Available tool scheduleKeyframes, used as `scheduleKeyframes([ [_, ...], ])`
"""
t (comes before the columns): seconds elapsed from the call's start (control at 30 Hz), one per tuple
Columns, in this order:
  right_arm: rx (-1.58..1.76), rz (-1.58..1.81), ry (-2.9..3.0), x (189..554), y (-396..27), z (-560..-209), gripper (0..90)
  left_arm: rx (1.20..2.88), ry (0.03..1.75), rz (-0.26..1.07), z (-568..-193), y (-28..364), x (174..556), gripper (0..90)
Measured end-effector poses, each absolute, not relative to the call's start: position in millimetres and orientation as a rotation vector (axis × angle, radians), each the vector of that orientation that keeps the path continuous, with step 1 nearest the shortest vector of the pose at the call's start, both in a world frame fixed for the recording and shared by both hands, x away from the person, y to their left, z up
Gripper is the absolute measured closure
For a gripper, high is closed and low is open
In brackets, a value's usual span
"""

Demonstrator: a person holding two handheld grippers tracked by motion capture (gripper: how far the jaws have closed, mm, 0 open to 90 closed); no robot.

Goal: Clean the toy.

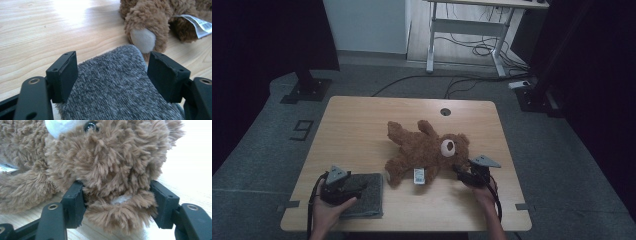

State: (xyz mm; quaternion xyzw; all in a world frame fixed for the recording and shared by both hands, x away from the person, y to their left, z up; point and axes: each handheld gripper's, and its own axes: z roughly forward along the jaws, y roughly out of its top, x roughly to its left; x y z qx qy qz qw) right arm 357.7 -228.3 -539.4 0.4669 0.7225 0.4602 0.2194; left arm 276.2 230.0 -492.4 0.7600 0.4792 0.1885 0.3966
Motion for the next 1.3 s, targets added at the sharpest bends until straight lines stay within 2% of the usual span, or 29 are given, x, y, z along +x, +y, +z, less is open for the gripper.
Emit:
scheduleKeyframes([
  [0.67, 1.289, 1.262, 2.002, 357, -228, -540, 36.9, 2.074, 1.170, 0.358, -527, 198, 278, 21.0],
  [1.0, 1.300, 1.259, 2.000, 357, -228, -540, 36.4, 2.114, 1.205, 0.369, -539, 195, 282, 22.4],
  [1.17, 1.300, 1.253, 1.998, 356, -227, -541, 36.4, 2.120, 1.207, 0.444, -541, 192, 278, 29.2],
  [1.23, 1.301, 1.253, 1.999, 356, -228, -541, 36.4, 2.117, 1.212, 0.457, -541, 192, 278, 37.8],
  [1.27, 1.302, 1.253, 1.999, 356, -228, -541, 36.4, 2.114, 1.219, 0.468, -541, 193, 278, 37.8],
  [1.3, 1.302, 1.254, 1.998, 356, -228, -541, 36.4, 2.107, 1.224, 0.471, -540, 195, 278, 43.8],
])
